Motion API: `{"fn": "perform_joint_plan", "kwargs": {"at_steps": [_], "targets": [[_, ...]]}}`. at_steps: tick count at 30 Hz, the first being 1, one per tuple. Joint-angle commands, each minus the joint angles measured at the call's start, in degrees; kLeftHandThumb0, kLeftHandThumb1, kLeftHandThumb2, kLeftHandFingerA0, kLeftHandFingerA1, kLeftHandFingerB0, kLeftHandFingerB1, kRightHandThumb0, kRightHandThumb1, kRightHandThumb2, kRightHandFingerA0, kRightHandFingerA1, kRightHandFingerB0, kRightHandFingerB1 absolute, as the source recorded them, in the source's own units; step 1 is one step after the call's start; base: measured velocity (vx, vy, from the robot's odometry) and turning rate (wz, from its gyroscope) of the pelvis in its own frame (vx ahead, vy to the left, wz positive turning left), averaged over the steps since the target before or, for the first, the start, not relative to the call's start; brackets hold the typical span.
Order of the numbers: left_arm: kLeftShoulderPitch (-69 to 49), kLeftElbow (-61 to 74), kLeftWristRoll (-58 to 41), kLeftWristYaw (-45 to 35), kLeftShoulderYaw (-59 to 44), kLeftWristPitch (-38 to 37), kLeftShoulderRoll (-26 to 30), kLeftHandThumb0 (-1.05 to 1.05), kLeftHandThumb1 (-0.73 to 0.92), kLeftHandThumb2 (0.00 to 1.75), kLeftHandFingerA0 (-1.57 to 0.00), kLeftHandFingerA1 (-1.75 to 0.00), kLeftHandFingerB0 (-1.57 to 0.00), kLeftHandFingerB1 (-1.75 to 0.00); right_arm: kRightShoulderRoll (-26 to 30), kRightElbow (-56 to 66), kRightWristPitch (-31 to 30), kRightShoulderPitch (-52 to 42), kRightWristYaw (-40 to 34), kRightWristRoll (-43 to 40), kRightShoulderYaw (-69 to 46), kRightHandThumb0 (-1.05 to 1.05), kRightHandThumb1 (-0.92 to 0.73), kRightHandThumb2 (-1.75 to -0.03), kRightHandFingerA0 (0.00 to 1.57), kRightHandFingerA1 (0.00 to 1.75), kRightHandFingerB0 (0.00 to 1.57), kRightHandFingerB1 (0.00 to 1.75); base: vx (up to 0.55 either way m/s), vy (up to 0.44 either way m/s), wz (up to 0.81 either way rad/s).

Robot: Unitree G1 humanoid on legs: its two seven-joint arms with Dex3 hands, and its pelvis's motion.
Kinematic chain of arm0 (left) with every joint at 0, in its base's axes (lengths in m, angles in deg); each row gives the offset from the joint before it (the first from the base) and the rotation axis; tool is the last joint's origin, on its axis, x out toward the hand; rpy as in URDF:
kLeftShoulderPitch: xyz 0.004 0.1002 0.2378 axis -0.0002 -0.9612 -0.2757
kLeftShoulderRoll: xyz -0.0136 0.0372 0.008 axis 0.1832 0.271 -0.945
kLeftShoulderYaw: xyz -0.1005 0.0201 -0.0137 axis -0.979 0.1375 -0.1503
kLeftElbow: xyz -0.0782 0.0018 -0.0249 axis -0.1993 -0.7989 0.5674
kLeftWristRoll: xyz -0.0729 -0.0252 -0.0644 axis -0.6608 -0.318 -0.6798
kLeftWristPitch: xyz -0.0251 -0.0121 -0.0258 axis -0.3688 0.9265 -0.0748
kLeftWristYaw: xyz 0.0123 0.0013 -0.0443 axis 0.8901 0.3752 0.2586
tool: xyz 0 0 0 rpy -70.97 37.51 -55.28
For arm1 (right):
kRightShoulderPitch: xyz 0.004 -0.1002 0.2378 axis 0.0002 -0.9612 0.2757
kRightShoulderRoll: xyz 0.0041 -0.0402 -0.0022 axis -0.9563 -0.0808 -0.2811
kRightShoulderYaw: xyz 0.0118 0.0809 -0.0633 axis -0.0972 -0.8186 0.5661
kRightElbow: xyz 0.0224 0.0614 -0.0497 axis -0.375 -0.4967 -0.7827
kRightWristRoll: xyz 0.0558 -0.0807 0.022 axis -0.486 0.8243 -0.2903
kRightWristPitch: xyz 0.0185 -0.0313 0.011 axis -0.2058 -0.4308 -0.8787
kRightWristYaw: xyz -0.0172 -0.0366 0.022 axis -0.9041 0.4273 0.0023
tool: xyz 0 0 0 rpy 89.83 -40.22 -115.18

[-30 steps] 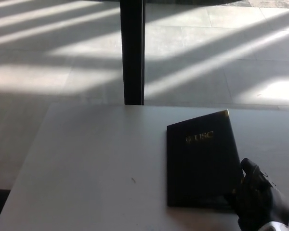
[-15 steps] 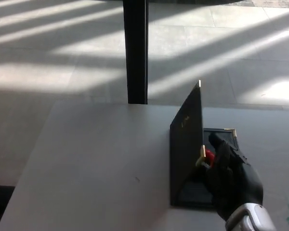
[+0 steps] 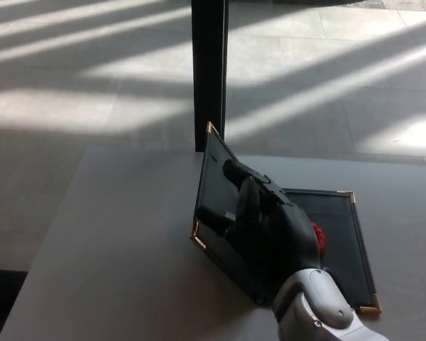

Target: There is a diary kept infront of the robot and the robot uses its right hand to grab its cover and puses it to the left to open it.

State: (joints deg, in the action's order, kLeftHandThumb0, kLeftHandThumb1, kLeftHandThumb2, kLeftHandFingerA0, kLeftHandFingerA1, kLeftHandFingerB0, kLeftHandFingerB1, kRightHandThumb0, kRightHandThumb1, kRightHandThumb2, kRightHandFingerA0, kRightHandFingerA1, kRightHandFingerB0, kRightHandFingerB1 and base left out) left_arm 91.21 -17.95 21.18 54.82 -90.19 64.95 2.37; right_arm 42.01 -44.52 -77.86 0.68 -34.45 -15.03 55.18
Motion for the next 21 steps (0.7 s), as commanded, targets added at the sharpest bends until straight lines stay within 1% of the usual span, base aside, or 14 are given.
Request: {"fn": "perform_joint_plan", "kwargs": {"at_steps": [1,2,5,9,10,11,12,13,14,15,16,17,18,21], "targets": [[0.8,-0.2,0.6,0.4,0.8,0.4,1.9,-0.91,0.92,0.98,-0.49,-1.01,-0.42,-0.85,-1.1,-4.7,0.9,2.1,1.4,5.1,-1.6,-0.63,-0.92,-0.82,0.30,0.76,0.19,0.50,0.00,0.000,0.00],[0.7,-0.1,0.7,0.1,1.1,0.4,2.0,-0.95,0.92,0.94,-0.48,-1.01,-0.42,-0.86,-0.9,-5.8,0.5,2.8,1.1,5.7,-2.3,-0.63,-0.92,-0.81,0.31,0.75,0.19,0.49,0.00,0.000,0.00],[1.3,-0.3,0.7,-0.4,1.6,0.5,2.3,-0.93,0.92,0.98,-0.44,-0.96,-0.39,-0.82,-0.8,-12.1,2.3,6.1,1.3,7.2,-5.6,-0.61,-0.92,-0.80,0.34,0.82,0.21,0.53,0.00,0.000,0.00],[3.0,-0.6,0.9,-0.3,2.5,0.7,2.4,-0.95,0.92,0.96,-0.45,-1.00,-0.40,-0.86,-0.5,-16.0,3.0,8.6,2.5,8.6,-7.9,-0.63,-0.92,-0.75,0.36,0.82,0.22,0.53,0.00,0.000,0.00],[3.4,-1.3,1.2,0.2,2.8,0.4,2.5,-0.96,0.92,0.99,-0.47,-1.00,-0.40,-0.84,-0.3,-18.8,2.4,10.3,2.4,10.3,-7.4,-0.60,-0.92,-0.72,0.42,0.79,0.28,0.52,0.00,0.000,0.00],[3.8,-1.5,1.3,0.4,3.0,0.5,2.7,-0.96,0.92,0.97,-0.48,-1.01,-0.40,-0.84,0.0,-20.1,2.5,10.8,2.7,11.4,-7.2,-0.52,-0.73,-1.15,0.50,0.77,0.19,0.55,0.00,0.000,0.00],[4.0,-1.4,1.4,0.4,3.3,0.5,2.7,-0.96,0.92,0.97,-0.48,-1.01,-0.40,-0.84,0.0,-20.0,2.6,10.6,2.7,11.5,-7.5,-0.52,-0.73,-1.15,0.50,0.77,0.19,0.55,0.00,0.000,0.00],[4.5,-1.2,1.2,1.2,3.3,1.3,3.0,-0.94,0.92,0.95,-0.54,-1.03,-0.44,-0.86,0.4,-22.9,3.0,11.7,2.3,13.8,-6.5,-0.62,-0.76,-1.07,0.48,0.74,0.34,0.60,0.00,0.000,0.00],[4.7,-1.0,1.4,1.5,3.5,1.4,3.2,-0.92,0.92,0.97,-0.54,-1.01,-0.46,-0.87,0.0,-24.2,3.7,12.1,2.1,14.1,-7.0,-0.62,-0.92,-0.73,0.48,0.77,0.36,0.53,0.00,0.000,0.00],[5.0,-1.0,1.4,1.5,3.7,1.4,3.4,-0.92,0.86,1.20,-0.52,-0.94,-0.49,-0.86,-0.5,-25.5,4.0,12.6,1.5,14.6,-7.4,-0.63,-0.91,-0.72,0.48,0.76,0.36,0.53,0.00,0.000,0.00],[5.1,-0.9,1.6,1.3,4.0,1.4,3.6,-0.94,0.92,0.96,-0.53,-1.01,-0.46,-0.87,-0.9,-26.4,4.6,12.8,1.2,14.8,-7.8,-0.62,-0.92,-0.71,0.48,0.76,0.38,0.53,0.00,0.000,0.00],[5.2,-0.8,1.5,1.2,4.1,1.6,3.7,-0.91,0.92,0.96,-0.49,-1.00,-0.46,-0.90,-1.4,-27.7,5.2,13.3,1.0,15.1,-8.2,-0.64,-0.92,-0.68,0.49,0.75,0.37,0.51,0.00,0.000,0.00],[5.5,-0.9,1.3,1.0,4.1,1.8,3.8,-0.94,0.85,1.19,-0.48,-0.95,-0.48,-0.86,-2.2,-29.6,5.9,14.0,0.7,15.3,-8.7,-0.64,-0.90,-0.67,0.52,0.79,0.39,0.51,0.00,0.000,0.00],[6.4,-1.3,2.2,0.8,5.2,1.4,4.1,-0.94,0.86,1.20,-0.48,-0.94,-0.49,-0.86,-3.2,-32.1,5.7,16.1,0.8,17.0,-7.8,-0.65,-0.91,-0.67,0.55,0.77,0.39,0.50,0.00,0.000,0.00]]}}
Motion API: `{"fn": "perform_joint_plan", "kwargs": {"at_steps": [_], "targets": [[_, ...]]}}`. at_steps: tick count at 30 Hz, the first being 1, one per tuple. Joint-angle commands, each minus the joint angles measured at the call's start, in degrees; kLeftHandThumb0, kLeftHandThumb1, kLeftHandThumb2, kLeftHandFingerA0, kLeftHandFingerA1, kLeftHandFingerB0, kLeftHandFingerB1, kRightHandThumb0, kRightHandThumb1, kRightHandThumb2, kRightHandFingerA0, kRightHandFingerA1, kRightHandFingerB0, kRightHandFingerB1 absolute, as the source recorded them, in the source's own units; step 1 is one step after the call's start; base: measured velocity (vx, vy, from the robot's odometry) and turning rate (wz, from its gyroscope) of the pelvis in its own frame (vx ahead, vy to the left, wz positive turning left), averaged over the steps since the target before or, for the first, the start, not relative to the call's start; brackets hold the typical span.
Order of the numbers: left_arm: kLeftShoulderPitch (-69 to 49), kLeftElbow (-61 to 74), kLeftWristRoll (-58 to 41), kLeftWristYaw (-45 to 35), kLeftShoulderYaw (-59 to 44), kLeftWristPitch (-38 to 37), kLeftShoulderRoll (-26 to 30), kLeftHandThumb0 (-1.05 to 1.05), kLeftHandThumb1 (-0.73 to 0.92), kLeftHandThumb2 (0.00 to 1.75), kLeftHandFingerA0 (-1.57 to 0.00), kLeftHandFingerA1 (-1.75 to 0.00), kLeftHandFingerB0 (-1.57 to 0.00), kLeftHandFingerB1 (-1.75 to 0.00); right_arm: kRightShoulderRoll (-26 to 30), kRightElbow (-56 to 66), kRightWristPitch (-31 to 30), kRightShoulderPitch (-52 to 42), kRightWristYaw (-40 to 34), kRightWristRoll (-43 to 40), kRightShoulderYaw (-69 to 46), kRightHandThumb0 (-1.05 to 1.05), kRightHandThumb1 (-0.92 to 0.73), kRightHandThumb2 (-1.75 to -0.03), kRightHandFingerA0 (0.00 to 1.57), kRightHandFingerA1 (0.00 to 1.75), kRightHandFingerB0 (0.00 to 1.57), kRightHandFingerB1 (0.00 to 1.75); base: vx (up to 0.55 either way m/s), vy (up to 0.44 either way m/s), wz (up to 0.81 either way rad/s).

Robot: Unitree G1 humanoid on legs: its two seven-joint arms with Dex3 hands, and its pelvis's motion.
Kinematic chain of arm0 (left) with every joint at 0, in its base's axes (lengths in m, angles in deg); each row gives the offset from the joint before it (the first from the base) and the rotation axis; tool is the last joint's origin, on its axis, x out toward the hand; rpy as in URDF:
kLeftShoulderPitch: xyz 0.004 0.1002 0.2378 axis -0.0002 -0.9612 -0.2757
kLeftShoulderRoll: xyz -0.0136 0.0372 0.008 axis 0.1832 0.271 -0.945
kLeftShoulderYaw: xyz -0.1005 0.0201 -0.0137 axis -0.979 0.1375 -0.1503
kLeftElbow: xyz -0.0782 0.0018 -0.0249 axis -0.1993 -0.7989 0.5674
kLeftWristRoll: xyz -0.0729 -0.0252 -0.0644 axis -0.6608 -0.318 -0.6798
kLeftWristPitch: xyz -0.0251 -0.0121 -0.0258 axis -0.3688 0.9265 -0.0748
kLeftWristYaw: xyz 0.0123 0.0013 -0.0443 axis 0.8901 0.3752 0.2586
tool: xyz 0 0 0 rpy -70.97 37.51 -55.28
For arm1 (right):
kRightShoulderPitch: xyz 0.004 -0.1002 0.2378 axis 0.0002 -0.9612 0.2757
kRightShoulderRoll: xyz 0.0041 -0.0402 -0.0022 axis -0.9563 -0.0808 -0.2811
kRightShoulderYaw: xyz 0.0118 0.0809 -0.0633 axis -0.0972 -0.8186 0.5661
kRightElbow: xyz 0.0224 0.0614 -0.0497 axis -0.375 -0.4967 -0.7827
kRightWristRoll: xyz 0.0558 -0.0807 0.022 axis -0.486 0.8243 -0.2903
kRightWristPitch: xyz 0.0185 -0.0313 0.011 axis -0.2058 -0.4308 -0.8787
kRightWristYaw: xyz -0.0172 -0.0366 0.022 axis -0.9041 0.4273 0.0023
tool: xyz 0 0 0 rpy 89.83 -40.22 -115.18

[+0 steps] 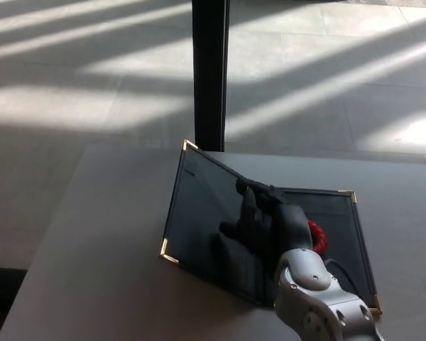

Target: There is a diary kept infront of the robot and the robot uses its right hand to grab its cover and puses it to the left to open it.

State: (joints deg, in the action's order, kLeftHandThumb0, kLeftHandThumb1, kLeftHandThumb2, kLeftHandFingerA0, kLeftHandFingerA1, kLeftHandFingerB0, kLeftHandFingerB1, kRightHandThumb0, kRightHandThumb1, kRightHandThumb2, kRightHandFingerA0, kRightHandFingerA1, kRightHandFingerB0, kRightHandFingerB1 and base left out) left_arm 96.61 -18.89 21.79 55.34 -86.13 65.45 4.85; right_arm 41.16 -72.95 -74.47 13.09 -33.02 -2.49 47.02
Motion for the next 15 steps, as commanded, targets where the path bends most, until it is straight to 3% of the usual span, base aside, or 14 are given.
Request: {"fn": "perform_joint_plan", "kwargs": {"at_steps": [1,2,5,6,7,8,10,11,12,13,15], "targets": [[1.3,-0.3,1.7,0.4,1.4,0.9,1.7,-0.94,0.86,1.20,-0.48,-0.94,-0.49,-0.86,-2.4,-3.8,2.6,3.6,-0.6,4.6,0.1,-0.65,-0.91,-0.67,0.55,0.77,0.39,0.50,0.00,0.000,0.00],[1.7,-0.4,1.7,0.6,1.7,1.0,1.7,-0.93,0.92,0.93,-0.50,-1.02,-0.43,-0.87,-2.9,-4.5,2.0,4.5,-0.3,4.6,0.0,-0.65,-0.90,-0.67,0.54,0.71,0.37,0.48,0.00,0.000,0.00],[2.7,-0.4,1.7,1.6,2.0,1.7,1.7,-0.94,0.92,0.96,-0.53,-1.05,-0.50,-0.94,-4.5,-7.7,1.7,7.3,1.4,6.8,3.5,-0.67,-0.92,-0.67,0.56,0.69,0.36,0.46,0.00,0.000,0.00],[3.0,-0.1,1.6,1.9,2.1,1.9,1.6,-0.94,0.92,0.96,-0.53,-1.05,-0.49,-0.93,-5.7,-8.5,1.4,8.1,0.9,7.3,4.4,-0.66,-0.72,-1.05,0.54,0.72,0.32,0.56,0.00,0.000,0.00],[3.2,-0.2,1.7,1.9,2.2,1.8,1.6,-0.94,0.92,0.96,-0.53,-1.05,-0.49,-0.93,-6.2,-8.6,1.3,8.2,0.5,7.0,4.5,-0.66,-0.72,-1.05,0.54,0.72,0.32,0.56,0.00,0.000,0.00],[3.2,0.2,0.7,0.5,1.6,2.2,1.6,-0.92,0.92,0.99,-0.44,-1.14,-0.42,-0.99,-6.6,-8.3,0.8,8.0,0.9,6.9,4.9,-0.65,-0.92,-0.68,0.54,0.68,0.36,0.46,0.00,0.000,0.00],[3.1,0.9,0.7,-0.1,1.7,2.4,1.8,-0.92,0.92,1.00,-0.43,-1.14,-0.40,-0.98,-6.8,-8.1,0.6,7.6,1.1,6.9,5.5,-0.67,-0.92,-0.67,0.54,0.74,0.38,0.47,0.00,0.000,0.00],[2.9,1.9,0.6,-0.1,1.7,2.6,1.8,-0.95,0.88,1.20,-0.44,-0.99,-0.45,-0.90,-6.6,-9.5,1.1,6.5,1.4,7.5,6.2,-0.67,-0.72,-1.06,0.54,0.80,0.31,0.58,0.00,0.000,0.00],[2.9,2.4,0.6,0.0,1.8,2.8,1.8,-0.91,0.92,1.01,-0.42,-1.15,-0.38,-0.96,-6.6,-9.9,0.3,5.9,1.0,7.5,6.2,-0.71,-0.71,-1.06,0.57,0.82,0.29,0.55,0.00,0.000,0.00],[2.9,3.1,0.6,0.2,1.8,3.2,1.8,-0.94,0.88,1.20,-0.45,-1.00,-0.45,-0.89,-6.8,-9.7,-1.1,5.1,0.3,7.3,6.1,-0.70,-0.91,-0.67,0.54,0.92,0.30,0.47,0.00,0.000,0.00],[2.7,3.5,0.6,0.2,1.8,3.3,1.7,-0.94,0.88,1.20,-0.45,-1.00,-0.45,-0.89,-6.8,-9.8,-1.1,4.8,0.3,7.4,6.2,-0.70,-0.91,-0.67,0.54,0.92,0.30,0.47,0.00,0.000,0.00]]}}
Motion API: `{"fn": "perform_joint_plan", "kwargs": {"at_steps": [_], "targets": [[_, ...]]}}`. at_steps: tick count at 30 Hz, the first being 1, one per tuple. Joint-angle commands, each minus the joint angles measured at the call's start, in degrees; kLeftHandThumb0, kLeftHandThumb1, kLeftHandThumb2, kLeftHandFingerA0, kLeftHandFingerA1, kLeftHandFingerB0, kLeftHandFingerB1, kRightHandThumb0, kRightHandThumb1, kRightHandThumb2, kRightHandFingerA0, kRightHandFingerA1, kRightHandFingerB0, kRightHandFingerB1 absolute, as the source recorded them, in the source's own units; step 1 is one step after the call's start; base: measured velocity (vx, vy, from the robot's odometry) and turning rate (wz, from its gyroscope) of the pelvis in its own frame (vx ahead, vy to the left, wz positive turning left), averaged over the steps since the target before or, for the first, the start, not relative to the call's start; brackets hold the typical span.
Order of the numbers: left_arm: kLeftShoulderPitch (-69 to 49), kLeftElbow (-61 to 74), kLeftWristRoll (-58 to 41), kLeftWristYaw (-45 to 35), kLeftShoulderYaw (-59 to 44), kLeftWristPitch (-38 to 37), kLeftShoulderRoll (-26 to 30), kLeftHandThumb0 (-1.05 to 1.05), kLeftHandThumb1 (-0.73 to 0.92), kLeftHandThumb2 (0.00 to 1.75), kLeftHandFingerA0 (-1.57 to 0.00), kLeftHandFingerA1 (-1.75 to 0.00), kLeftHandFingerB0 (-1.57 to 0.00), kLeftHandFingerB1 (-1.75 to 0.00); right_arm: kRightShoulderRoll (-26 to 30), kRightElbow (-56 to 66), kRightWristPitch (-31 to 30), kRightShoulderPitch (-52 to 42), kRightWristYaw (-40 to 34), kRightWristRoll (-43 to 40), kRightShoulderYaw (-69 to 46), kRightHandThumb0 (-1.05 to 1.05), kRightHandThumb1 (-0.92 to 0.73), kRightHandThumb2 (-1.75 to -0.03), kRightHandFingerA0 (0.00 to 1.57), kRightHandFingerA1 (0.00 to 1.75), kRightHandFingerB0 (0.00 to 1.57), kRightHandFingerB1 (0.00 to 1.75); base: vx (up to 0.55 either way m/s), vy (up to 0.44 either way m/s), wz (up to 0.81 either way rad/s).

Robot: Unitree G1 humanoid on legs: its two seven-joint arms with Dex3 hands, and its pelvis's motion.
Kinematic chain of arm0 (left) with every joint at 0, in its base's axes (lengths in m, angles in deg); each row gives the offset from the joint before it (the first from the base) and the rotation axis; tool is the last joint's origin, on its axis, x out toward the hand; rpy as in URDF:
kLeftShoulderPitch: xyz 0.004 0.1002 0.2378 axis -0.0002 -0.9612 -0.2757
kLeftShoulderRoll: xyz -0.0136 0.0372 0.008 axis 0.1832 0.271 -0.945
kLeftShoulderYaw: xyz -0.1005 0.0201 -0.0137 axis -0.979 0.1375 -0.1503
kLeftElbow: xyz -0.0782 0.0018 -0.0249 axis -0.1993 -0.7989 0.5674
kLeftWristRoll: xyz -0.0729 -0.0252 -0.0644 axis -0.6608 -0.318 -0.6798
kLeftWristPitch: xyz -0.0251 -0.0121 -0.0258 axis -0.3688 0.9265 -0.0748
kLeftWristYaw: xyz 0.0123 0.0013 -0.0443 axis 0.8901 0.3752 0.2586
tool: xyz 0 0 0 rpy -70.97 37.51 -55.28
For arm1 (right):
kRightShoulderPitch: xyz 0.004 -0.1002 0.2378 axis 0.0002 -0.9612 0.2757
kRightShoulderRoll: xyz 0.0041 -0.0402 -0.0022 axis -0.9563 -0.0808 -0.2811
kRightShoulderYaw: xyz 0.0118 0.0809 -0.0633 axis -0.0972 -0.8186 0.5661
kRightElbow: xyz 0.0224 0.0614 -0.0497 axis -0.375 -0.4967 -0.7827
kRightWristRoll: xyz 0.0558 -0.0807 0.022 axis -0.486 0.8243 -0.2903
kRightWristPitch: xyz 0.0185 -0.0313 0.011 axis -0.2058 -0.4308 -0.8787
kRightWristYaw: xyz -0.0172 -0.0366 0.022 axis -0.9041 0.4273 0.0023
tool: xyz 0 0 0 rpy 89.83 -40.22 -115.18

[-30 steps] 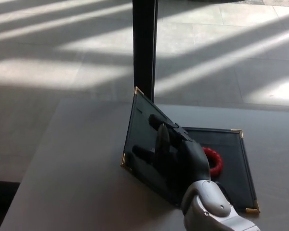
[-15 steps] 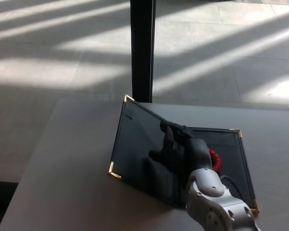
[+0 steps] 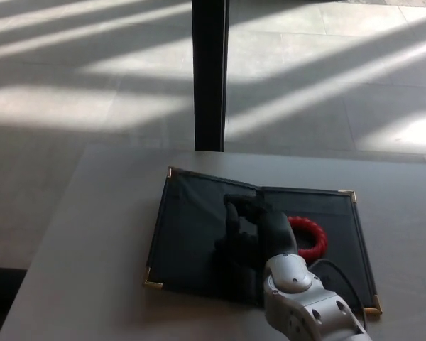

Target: There is a diary kept infront of the robot and the robot uses its right hand to grab its cover and puses it to the left to open it.

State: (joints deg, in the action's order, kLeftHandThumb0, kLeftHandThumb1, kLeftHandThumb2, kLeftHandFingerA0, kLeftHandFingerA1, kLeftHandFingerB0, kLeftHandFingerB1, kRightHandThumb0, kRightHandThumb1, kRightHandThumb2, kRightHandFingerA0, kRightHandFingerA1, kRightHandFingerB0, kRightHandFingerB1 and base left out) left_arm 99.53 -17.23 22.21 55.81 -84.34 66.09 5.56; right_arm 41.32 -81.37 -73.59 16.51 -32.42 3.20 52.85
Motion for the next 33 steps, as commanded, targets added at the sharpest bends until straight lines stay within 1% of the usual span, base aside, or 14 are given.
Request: {"fn": "perform_joint_plan", "kwargs": {"at_steps": [1,6,19,20,21,22,23,24,25,27,28,29,30,33], "targets": [[-0.6,2.7,0.2,0.0,0.1,2.9,0.8,-0.91,0.92,1.02,-0.42,-1.16,-0.38,-0.99,-6.9,-1.8,-2.7,0.6,-0.3,1.6,0.4,-0.71,-0.92,-0.68,0.51,0.83,0.30,0.47,0.00,0.000,0.00],[-0.4,4.9,0.6,1.1,0.4,3.7,0.1,-0.89,0.92,1.00,-0.43,-1.15,-0.37,-0.97,-7.2,-3.2,-2.0,-0.9,0.3,1.1,0.2,-0.68,-0.92,-0.72,0.50,0.79,0.38,0.67,0.00,0.000,0.00],[-2.1,6.2,0.5,2.0,0.0,4.2,-0.2,-0.88,0.92,1.02,-0.43,-1.16,-0.37,-1.05,-5.9,1.3,-6.6,0.2,0.2,-1.8,-4.4,-0.65,-0.92,-0.68,0.53,0.79,0.22,0.36,0.00,0.000,0.00],[-2.4,5.8,0.6,1.8,0.0,3.7,-0.3,-0.89,0.92,1.05,-0.47,-1.03,-0.41,-0.92,-5.5,2.2,-7.2,1.4,0.8,-2.5,-5.5,-0.67,-0.75,-1.04,0.51,0.73,0.18,0.49,0.00,0.000,0.00],[-2.6,5.7,0.9,1.7,0.2,3.6,-0.3,-0.89,0.92,1.05,-0.47,-1.03,-0.41,-0.92,-5.1,3.0,-7.9,2.2,1.0,-2.6,-6.0,-0.67,-0.75,-1.04,0.51,0.73,0.18,0.49,0.00,0.000,0.00],[-2.8,5.2,0.5,1.2,-0.2,3.3,-0.4,-0.89,0.92,1.02,-0.42,-1.13,-0.33,-0.98,-4.0,5.6,-9.6,5.1,0.9,-3.6,-8.1,-0.66,-0.92,-0.70,0.54,0.71,0.23,0.41,0.00,0.000,0.00],[-2.9,5.3,0.5,1.1,-0.1,3.4,-0.4,-0.89,0.92,1.03,-0.42,-1.13,-0.34,-0.97,-4.0,6.6,-9.3,7.6,-0.4,-5.1,-11.4,-0.65,-0.91,-0.67,0.60,0.74,0.30,0.43,0.00,0.000,0.00],[-3.3,5.3,0.3,1.2,-0.5,3.2,-0.6,-0.88,0.92,1.02,-0.43,-1.13,-0.35,-0.96,-3.6,7.4,-10.0,9.5,-1.2,-5.3,-13.0,-0.64,-0.71,-1.05,0.60,0.77,0.33,0.57,0.00,0.000,0.00],[-3.5,5.4,0.1,0.9,-0.5,3.6,-0.6,-0.88,0.92,1.03,-0.43,-1.01,-0.36,-0.86,-2.1,10.2,-10.3,12.8,-0.8,-8.7,-17.2,-0.65,-0.89,-0.67,0.55,0.74,0.32,0.46,0.00,0.000,0.00],[-4.1,5.9,0.3,0.8,-0.4,3.3,-0.9,-0.89,0.92,1.04,-0.43,-1.03,-0.38,-0.88,-0.7,11.6,-11.7,15.2,-0.7,-9.8,-19.5,-0.65,-0.90,-0.67,0.52,0.68,0.32,0.44,0.00,0.000,0.00],[-4.2,5.6,0.3,0.9,-0.4,3.2,-0.9,-0.88,0.92,1.03,-0.43,-1.13,-0.35,-0.97,0.4,11.7,-12.6,17.2,-1.7,-10.0,-21.2,-0.64,-0.71,-1.06,0.56,0.74,0.37,0.59,0.00,0.000,0.00],[-4.6,5.4,0.3,1.2,-0.6,2.9,-1.1,-0.88,0.92,1.02,-0.45,-1.14,-0.38,-1.02,1.8,12.4,-13.1,18.6,-1.4,-10.5,-22.9,-0.66,-0.71,-1.06,0.56,0.75,0.37,0.60,0.00,0.000,0.00],[-4.7,5.5,0.0,0.9,-0.8,2.8,-1.2,-0.87,0.92,1.03,-0.42,-1.15,-0.35,-1.04,3.2,13.8,-14.2,19.2,-0.6,-11.5,-24.4,-0.67,-0.89,-0.66,0.55,0.70,0.37,0.46,0.00,0.000,0.00],[-4.9,5.1,-0.3,0.4,-1.2,2.6,-1.3,-0.92,0.92,1.01,-0.45,-1.04,-0.42,-0.93,6.0,16.9,-16.6,19.8,0.1,-12.3,-27.8,-0.67,-0.89,-0.67,0.52,0.67,0.37,0.47,0.00,0.000,0.00]]}}
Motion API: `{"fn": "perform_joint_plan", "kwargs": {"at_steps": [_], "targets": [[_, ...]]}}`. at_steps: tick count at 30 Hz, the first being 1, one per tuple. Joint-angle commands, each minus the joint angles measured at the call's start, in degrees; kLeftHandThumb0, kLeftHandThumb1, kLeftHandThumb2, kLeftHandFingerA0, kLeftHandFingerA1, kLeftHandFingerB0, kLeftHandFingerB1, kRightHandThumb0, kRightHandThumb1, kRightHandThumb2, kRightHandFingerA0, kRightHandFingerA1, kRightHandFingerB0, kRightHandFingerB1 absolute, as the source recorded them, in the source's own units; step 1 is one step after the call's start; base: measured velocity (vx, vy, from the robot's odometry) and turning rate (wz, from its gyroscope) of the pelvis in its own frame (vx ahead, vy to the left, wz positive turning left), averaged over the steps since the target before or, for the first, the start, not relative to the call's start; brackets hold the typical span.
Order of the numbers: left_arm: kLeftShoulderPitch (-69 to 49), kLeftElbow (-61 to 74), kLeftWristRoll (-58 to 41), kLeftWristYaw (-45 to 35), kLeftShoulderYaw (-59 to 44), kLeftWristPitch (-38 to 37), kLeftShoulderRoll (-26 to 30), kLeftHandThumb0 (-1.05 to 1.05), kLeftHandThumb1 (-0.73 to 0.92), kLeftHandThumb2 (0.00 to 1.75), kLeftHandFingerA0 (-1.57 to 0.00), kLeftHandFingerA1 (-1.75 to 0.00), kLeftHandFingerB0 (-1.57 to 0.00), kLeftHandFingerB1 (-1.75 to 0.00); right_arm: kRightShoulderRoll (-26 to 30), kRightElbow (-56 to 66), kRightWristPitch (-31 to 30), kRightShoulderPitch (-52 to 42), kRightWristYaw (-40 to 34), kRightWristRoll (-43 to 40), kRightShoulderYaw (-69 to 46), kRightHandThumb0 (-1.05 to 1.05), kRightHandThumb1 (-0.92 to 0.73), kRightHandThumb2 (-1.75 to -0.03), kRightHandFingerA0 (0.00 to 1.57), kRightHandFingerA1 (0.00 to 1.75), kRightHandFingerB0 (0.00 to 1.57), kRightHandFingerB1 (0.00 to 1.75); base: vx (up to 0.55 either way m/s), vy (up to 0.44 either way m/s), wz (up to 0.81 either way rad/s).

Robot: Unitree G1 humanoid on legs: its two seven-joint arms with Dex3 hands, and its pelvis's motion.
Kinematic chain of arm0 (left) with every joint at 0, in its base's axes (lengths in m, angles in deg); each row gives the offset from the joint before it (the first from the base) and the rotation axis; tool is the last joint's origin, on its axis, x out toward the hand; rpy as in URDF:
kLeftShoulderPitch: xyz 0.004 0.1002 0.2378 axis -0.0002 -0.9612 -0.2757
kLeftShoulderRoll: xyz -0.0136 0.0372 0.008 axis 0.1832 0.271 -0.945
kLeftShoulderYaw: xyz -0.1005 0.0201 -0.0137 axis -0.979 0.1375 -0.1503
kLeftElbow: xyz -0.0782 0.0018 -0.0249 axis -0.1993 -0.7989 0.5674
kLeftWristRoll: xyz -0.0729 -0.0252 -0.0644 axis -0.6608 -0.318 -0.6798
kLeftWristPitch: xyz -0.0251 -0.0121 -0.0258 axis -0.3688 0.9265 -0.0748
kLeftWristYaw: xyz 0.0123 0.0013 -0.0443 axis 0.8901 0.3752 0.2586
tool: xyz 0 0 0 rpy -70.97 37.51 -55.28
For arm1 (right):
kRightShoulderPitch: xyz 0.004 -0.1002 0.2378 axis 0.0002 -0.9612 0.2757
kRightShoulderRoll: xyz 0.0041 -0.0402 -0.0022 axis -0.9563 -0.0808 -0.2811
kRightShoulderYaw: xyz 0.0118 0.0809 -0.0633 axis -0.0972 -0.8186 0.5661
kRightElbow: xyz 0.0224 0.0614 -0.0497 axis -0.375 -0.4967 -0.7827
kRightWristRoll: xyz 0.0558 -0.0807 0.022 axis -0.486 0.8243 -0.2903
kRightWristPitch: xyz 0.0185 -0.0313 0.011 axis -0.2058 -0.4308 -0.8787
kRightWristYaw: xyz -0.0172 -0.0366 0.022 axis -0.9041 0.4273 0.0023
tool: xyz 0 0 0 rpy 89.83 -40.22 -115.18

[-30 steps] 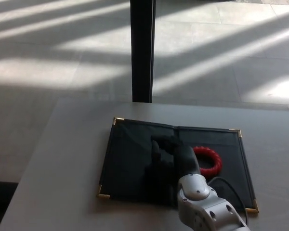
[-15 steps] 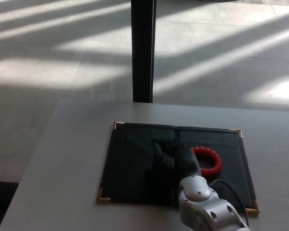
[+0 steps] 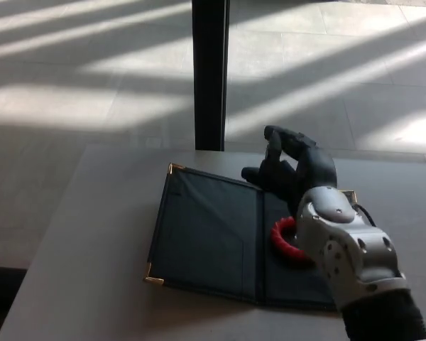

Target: There is a diary kept infront of the robot and the robot uses its right hand to grab its cover and puses it to the left to open it.

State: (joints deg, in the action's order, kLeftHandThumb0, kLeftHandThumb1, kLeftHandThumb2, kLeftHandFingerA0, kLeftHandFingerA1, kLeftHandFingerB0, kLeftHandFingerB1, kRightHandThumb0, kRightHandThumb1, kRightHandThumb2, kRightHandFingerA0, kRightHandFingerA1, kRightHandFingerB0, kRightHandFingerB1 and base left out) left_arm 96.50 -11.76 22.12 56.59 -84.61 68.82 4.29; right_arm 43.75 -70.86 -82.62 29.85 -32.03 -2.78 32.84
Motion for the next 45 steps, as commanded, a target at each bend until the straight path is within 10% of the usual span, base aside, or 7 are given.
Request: {"fn": "perform_joint_plan", "kwargs": {"at_steps": [1,28,31,38,39,42,45], "targets": [[-2.4,-0.2,-0.8,-0.5,-1.6,0.0,-0.1,-0.89,0.92,0.98,-0.44,-1.06,-0.40,-0.92,6.3,9.9,-9.4,5.2,1.0,-7.6,-10.4,-0.65,-0.73,-1.05,0.46,0.71,0.28,0.55,0.00,0.000,0.00],[-4.0,-5.4,-0.8,-0.1,-5.2,-2.2,0.9,-0.88,0.92,1.01,-0.50,-1.13,-0.38,-0.95,40.1,12.7,-7.4,-28.8,15.4,-18.5,-53.7,-0.82,-0.77,-0.63,0.76,0.93,0.65,0.78,0.00,0.000,0.00],[-4.4,-5.2,-1.2,-0.7,-5.6,-2.5,0.8,-0.91,0.89,1.19,-0.51,-1.01,-0.44,-0.88,43.3,6.4,-4.2,-32.6,17.9,-17.7,-56.8,-0.88,-0.57,-1.12,0.86,0.97,0.75,0.88,0.00,0.000,0.00],[-4.8,-4.6,-1.2,0.0,-6.0,-2.5,0.1,-0.92,0.89,1.18,-0.51,-1.00,-0.45,-0.87,38.7,3.5,0.1,-37.9,18.5,-19.3,-58.7,-0.95,-0.79,-0.64,0.89,0.99,0.73,0.92,0.00,0.000,0.00],[-4.8,-5.0,-1.3,-0.3,-6.1,-2.7,0.0,-0.91,0.92,1.01,-0.46,-1.02,-0.38,-0.87,37.6,2.4,1.8,-39.0,19.3,-19.0,-58.6,-0.87,-0.59,-1.15,0.87,1.00,0.74,0.89,0.00,0.000,0.00],[-4.7,-5.3,-1.4,-0.7,-6.2,-2.9,-0.1,-0.90,0.92,0.98,-0.45,-1.04,-0.38,-0.88,33.7,1.9,3.6,-41.1,18.0,-19.5,-59.0,-0.90,-0.81,-0.71,0.95,1.01,0.80,0.95,0.00,0.000,0.00],[-4.4,-5.6,-1.7,-1.1,-6.5,-3.3,-0.4,-0.91,0.92,1.02,-0.44,-1.02,-0.38,-0.88,28.1,3.0,5.8,-42.3,16.6,-20.9,-59.5,-0.91,-0.58,-1.10,0.91,1.08,0.78,0.99,0.00,0.000,0.00]]}}
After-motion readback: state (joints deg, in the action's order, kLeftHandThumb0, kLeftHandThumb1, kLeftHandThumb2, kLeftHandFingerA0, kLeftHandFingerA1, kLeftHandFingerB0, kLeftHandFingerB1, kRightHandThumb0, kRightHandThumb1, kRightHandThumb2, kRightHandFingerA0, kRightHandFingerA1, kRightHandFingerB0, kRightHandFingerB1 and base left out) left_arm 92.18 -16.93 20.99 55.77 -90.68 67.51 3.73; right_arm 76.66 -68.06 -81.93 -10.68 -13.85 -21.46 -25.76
